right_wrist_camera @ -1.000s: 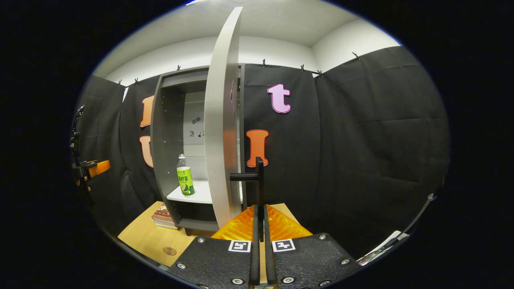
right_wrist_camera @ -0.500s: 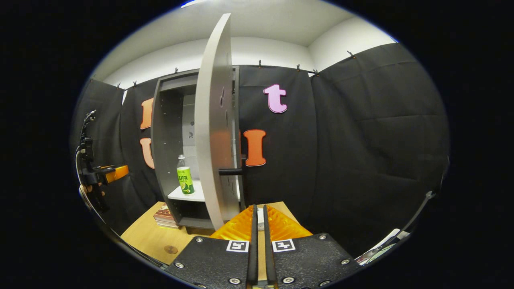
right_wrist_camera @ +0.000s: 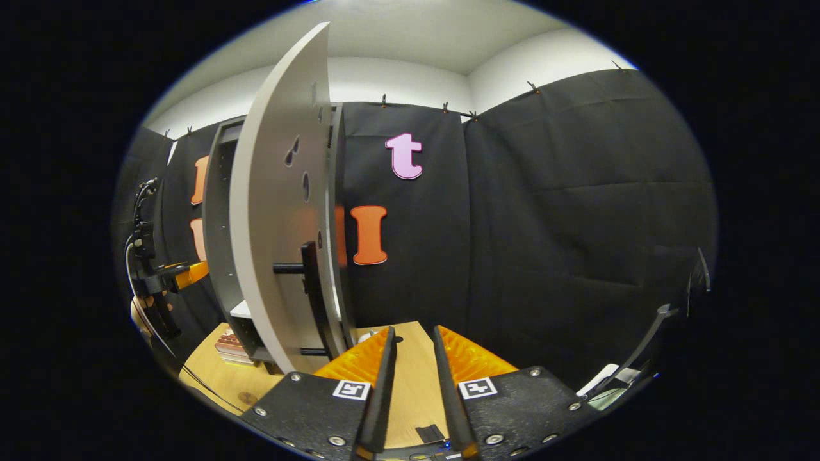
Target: Open the cabinet door with the right hand, grasp the bottle in the cabinet with the left hand and place it on the coaster, then close the cabinet door with the right hand.
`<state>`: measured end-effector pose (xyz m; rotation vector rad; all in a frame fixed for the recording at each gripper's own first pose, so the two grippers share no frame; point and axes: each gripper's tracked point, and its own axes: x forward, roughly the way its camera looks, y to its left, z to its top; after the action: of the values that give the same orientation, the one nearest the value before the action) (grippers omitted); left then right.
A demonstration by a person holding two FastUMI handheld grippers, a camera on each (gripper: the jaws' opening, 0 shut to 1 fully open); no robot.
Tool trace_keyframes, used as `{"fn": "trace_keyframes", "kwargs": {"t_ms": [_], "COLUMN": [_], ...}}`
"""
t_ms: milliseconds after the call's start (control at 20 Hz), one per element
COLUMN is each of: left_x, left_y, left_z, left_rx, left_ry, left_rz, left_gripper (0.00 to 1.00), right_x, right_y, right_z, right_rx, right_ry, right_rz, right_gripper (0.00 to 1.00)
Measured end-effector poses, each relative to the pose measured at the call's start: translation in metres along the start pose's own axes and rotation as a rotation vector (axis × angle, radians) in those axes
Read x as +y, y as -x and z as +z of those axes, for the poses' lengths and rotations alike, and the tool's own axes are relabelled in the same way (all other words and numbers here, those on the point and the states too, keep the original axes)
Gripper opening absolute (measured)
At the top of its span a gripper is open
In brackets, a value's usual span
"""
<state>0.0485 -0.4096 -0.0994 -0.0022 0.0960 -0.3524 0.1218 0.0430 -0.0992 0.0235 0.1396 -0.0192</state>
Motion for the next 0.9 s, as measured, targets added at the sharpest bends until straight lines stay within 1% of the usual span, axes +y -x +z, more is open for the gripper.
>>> {"fn": "trace_keyframes", "kwargs": {"t_ms": [50, 150, 200, 250, 300, 350, 400, 450, 700, 800, 850, 900], "left_x": [-0.004, -0.013, -0.017, -0.021, -0.022, -0.024, -0.025, -0.025, -0.021, -0.022, -0.021, -0.020], "left_y": [-0.011, -0.033, -0.044, -0.054, -0.065, -0.076, -0.088, -0.098, -0.148, -0.161, -0.168, -0.172], "left_z": [-0.002, -0.008, -0.010, -0.013, -0.018, -0.024, -0.030, -0.035, -0.054, -0.061, -0.064, -0.067], "left_rx": [-0.001, 0.002, 0.006, 0.010, 0.018, 0.030, 0.042, 0.050, 0.064, 0.066, 0.068, 0.074], "left_ry": [-0.003, 0.002, 0.006, 0.007, 0.006, 0.003, 0.001, -0.002, -0.042, -0.047, -0.046, -0.049], "left_rz": [-0.003, -0.019, -0.030, -0.037, -0.040, -0.039, -0.035, -0.034, -0.014, -0.020, -0.020, -0.016], "left_gripper": [1.00, 0.94, 0.97, 0.94, 0.97, 0.94, 0.97, 0.94, 0.94, 0.94, 0.97, 0.97], "right_x": [-0.003, -0.008, -0.011, -0.014, -0.017, -0.020, -0.022, -0.024, -0.032, -0.035, -0.036, -0.037], "right_y": [-0.002, -0.004, -0.006, -0.005, -0.008, -0.008, -0.011, -0.012, -0.016, -0.015, -0.013, -0.014], "right_z": [0.001, 0.000, 0.000, 0.000, 0.000, 0.000, 0.001, 0.001, -0.004, -0.004, -0.005, -0.007], "right_rx": [0.000, 0.000, 0.001, 0.001, 0.001, 0.003, 0.003, 0.004, 0.020, 0.028, 0.030, 0.031], "right_ry": [-0.003, -0.003, -0.004, -0.007, -0.011, -0.016, -0.020, -0.024, -0.038, -0.043, -0.047, -0.051], "right_rz": [-0.011, -0.038, -0.052, -0.066, -0.079, -0.091, -0.102, -0.114, -0.168, -0.187, -0.195, -0.202], "right_gripper": [0.45, 0.65, 0.69, 0.82, 0.84, 0.86, 0.93, 0.93, 0.93, 0.93, 0.93, 0.93]}}
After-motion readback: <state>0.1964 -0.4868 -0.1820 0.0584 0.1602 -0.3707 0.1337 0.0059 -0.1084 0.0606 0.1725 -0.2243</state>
